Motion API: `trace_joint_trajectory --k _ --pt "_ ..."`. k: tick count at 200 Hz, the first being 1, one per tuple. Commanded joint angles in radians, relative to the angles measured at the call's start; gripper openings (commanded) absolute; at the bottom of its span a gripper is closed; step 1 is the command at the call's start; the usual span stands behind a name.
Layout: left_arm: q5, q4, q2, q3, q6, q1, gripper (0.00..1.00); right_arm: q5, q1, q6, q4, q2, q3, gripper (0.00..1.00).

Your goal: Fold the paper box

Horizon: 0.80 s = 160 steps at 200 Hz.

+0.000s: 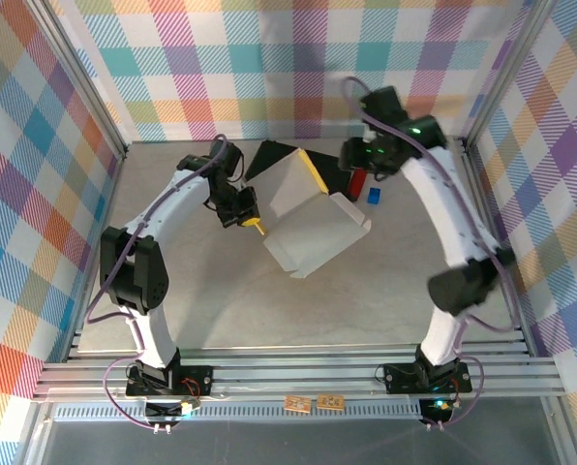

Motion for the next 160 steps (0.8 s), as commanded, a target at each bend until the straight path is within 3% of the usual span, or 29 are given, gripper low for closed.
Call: trace_joint_trajectory --k 1,18,38,61,103,160 --pt "-0.004 0.05 -0.074 -0.035 -0.115 0.014 0.0 -0.211 -0.01 0.236 0.169 -0.221 -0.313 0.67" --pt "-0.007 0.087 -0.096 -0.074 -0.175 0.023 0.0 -0.331 -0.01 0.351 0.359 -0.366 -0.576 0.69" --pt "-0.011 0.125 -0.12 -0.113 -0.231 0.029 0.0 -0.486 -0.007 0.482 0.521 -0.42 -0.782 0.69" --pt "-0.013 0.146 -0.132 -0.132 -0.27 0.032 0.0 -0.534 0.005 0.602 0.681 -0.465 -0.932 0.69" --pt "0.007 0.186 -0.14 -0.161 -0.314 0.032 0.0 -0.56 0.023 0.6 0.719 -0.422 -0.977 0.65" --pt "0.006 0.185 -0.152 -0.17 -0.317 0.032 0.0 -0.5 0.067 0.51 0.665 -0.283 -0.883 0.45"
